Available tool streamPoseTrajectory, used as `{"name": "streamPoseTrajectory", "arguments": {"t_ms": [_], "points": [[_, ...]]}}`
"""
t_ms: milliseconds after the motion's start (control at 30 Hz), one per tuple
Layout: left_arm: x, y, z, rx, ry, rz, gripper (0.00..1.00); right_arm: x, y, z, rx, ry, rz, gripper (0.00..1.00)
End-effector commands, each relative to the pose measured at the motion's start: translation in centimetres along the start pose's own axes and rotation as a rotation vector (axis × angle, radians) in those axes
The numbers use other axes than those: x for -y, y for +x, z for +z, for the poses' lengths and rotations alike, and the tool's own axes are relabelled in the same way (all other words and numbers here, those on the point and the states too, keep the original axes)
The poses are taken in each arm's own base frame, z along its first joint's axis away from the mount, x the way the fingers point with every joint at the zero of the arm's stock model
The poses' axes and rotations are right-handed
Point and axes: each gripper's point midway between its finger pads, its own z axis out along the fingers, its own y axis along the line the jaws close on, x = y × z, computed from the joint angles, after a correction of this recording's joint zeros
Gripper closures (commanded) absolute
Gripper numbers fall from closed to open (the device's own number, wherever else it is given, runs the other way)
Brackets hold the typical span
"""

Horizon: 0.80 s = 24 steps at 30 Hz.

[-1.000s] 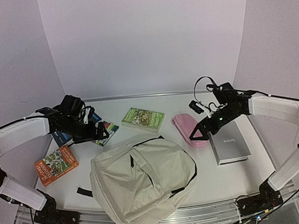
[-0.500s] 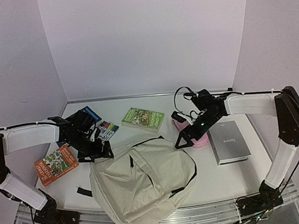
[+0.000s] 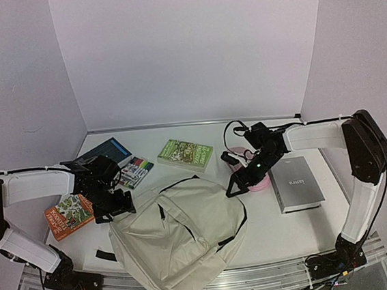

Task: Pack the student bag
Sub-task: Adjust the student bag at the center of the board.

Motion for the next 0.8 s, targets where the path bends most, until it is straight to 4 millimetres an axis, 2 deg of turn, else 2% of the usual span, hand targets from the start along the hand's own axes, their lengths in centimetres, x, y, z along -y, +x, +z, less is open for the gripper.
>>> {"name": "streamPoseTrajectory", "arguments": {"t_ms": [0,100,267,367,500,567,633,700,767], "points": [[1.0,-1.7,1.6,0.036,-0.005,0.010,0.25,-0.6,-0.5,-0.2,0.014,-0.030,-0.003,0.11],[2.6,-3.6,3.1,0.043,-0.013,0.065,0.39,-0.8,-0.2,-0.4,0.013,-0.029,-0.006,0.11],[6.2,-7.7,5.9,0.040,-0.014,0.153,0.54,-1.0,0.7,-0.5,-0.003,-0.030,0.000,0.11],[8.8,-11.2,6.0,0.083,0.030,0.178,0.63,-1.1,0.9,-0.8,-0.002,-0.029,0.003,0.10],[10.8,-16.3,5.3,0.151,0.076,0.187,0.66,-1.3,0.9,-1.1,0.004,-0.029,0.002,0.09],[11.9,-18.6,4.4,0.182,0.111,0.191,0.64,-1.3,0.8,-1.1,0.006,-0.030,0.006,0.09],[12.7,-19.9,3.2,0.203,0.130,0.195,0.59,-1.3,0.5,-1.2,0.012,-0.021,0.004,0.08],[13.6,-20.6,1.0,0.230,0.142,0.206,0.45,-1.3,0.2,-1.8,0.028,0.001,-0.006,0.06],[13.8,-20.0,-1.0,0.244,0.141,0.213,0.27,-1.3,-0.1,-2.8,0.049,0.035,-0.026,0.04]]}}
